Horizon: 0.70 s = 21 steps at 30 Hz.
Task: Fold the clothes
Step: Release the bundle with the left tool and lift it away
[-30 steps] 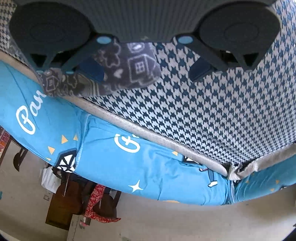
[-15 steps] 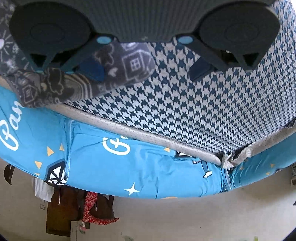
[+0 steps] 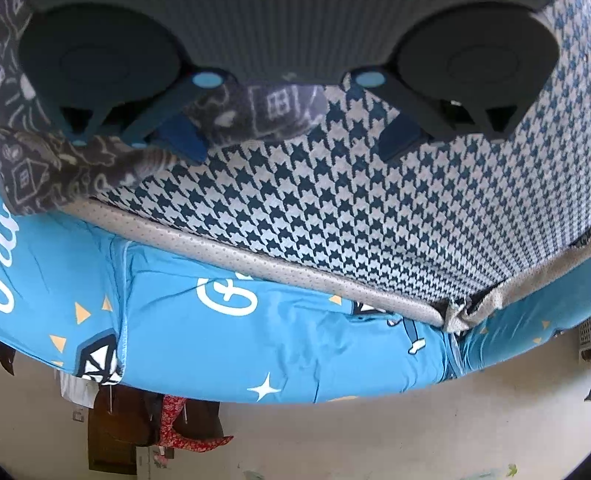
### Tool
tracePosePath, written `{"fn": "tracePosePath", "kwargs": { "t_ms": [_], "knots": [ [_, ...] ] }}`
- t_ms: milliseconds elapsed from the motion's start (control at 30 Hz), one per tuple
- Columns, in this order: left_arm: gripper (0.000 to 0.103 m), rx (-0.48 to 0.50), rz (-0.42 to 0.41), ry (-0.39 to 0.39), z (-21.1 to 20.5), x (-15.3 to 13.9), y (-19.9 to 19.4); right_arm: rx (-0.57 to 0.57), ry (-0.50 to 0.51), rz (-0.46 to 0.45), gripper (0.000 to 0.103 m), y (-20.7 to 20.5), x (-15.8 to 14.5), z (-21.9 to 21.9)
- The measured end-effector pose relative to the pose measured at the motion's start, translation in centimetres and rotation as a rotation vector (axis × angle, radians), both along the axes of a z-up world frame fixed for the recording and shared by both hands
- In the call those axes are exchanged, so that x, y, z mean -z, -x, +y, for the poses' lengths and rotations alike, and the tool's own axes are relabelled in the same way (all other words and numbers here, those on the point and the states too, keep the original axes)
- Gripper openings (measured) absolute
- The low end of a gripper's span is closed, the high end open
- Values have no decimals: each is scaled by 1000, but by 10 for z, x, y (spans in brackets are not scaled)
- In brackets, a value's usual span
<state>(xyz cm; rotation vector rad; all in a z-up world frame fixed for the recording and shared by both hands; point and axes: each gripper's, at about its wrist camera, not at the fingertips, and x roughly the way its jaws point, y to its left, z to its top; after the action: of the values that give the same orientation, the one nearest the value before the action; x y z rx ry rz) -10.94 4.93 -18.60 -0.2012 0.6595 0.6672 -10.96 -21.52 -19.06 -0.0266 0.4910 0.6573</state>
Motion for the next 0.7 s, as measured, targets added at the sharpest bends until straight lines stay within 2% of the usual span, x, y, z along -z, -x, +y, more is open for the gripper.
{"fn": "tracePosePath", "kwargs": {
  "t_ms": [367, 700],
  "knots": [
    [103, -22, 8, 2, 4, 13, -13, 10, 5, 28, 46, -7, 0, 5],
    [103, -20, 0, 50, 11, 18, -15, -3, 11, 35, 50, -13, 2, 10]
  ]
}}
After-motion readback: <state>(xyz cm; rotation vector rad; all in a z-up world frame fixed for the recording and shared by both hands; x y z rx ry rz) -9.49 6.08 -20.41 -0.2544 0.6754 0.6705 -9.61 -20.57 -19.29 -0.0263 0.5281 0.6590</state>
